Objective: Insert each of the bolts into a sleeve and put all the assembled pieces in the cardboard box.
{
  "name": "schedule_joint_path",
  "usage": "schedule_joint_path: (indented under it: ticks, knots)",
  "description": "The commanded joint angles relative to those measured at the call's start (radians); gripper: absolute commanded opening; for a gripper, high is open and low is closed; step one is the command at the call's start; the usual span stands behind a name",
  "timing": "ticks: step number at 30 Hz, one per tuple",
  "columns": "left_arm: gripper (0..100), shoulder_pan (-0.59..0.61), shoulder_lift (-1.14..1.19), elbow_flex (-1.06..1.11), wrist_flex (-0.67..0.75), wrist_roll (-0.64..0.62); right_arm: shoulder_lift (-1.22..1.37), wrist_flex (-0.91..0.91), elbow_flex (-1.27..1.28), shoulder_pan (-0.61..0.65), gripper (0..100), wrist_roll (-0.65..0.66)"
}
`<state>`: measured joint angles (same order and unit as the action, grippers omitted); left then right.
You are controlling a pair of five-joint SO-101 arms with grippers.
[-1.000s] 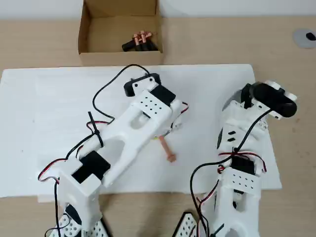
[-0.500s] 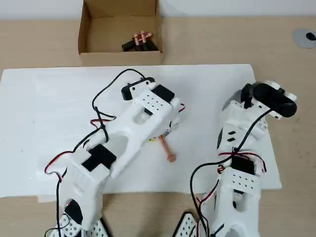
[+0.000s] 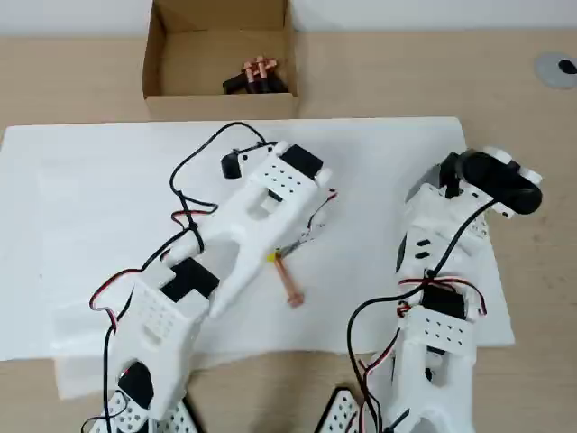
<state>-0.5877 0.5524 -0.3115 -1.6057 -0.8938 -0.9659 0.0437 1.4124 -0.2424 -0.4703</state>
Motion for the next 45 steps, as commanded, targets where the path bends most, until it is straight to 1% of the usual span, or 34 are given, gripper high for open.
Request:
schedule_joint_path:
  ticks: [1,4,10,15,21,25,30,33,35,38,40,43,45]
  knots:
    - [1,0.035,-0.013,-0.071,-0.037,0.009,-0.03,-0.02,-0.031,0.016,1.1,0.005]
    - [1,0.06,-0.013,-0.094,-0.046,0.011,-0.03,-0.02,-0.031,0.016,1.1,0.005]
    - [1,0.101,-0.013,-0.209,-0.144,0.052,-0.03,-0.02,-0.031,0.016,1.1,0.005]
    - [1,0.146,-0.018,-0.236,-0.147,0.052,-0.03,-0.02,-0.03,0.018,1.1,0.005]
    - [1,0.163,-0.119,-0.207,-0.147,0.089,-0.03,-0.02,-0.03,0.018,1.1,0.005]
    - [1,0.215,-0.231,-0.204,-0.147,0.094,-0.03,-0.02,-0.03,0.018,1.1,0.005]
    - [1,0.298,-0.314,-0.098,-0.147,0.095,-0.03,-0.02,-0.03,0.018,1.1,0.005]
    - [1,0.376,-0.283,-0.008,-0.143,0.1,-0.03,-0.02,-0.028,0.018,1.1,0.005]
    - [1,0.433,-0.248,0.057,-0.109,0.129,-0.03,-0.02,-0.027,0.035,1.1,0.005]
    - [1,0.485,-0.213,0.137,-0.078,0.163,-0.03,-0.02,-0.024,0.047,1.1,0.006]
    - [1,0.511,-0.209,0.16,-0.046,0.163,-0.03,-0.02,-0.024,0.047,1.1,0.006]
    - [1,0.519,-0.214,0.152,0.018,0.166,-0.03,-0.018,-0.024,0.047,1.1,0.006]
    - [1,0.506,-0.232,0.115,0.005,0.232,-0.03,-0.018,-0.024,0.047,1.1,0.006]
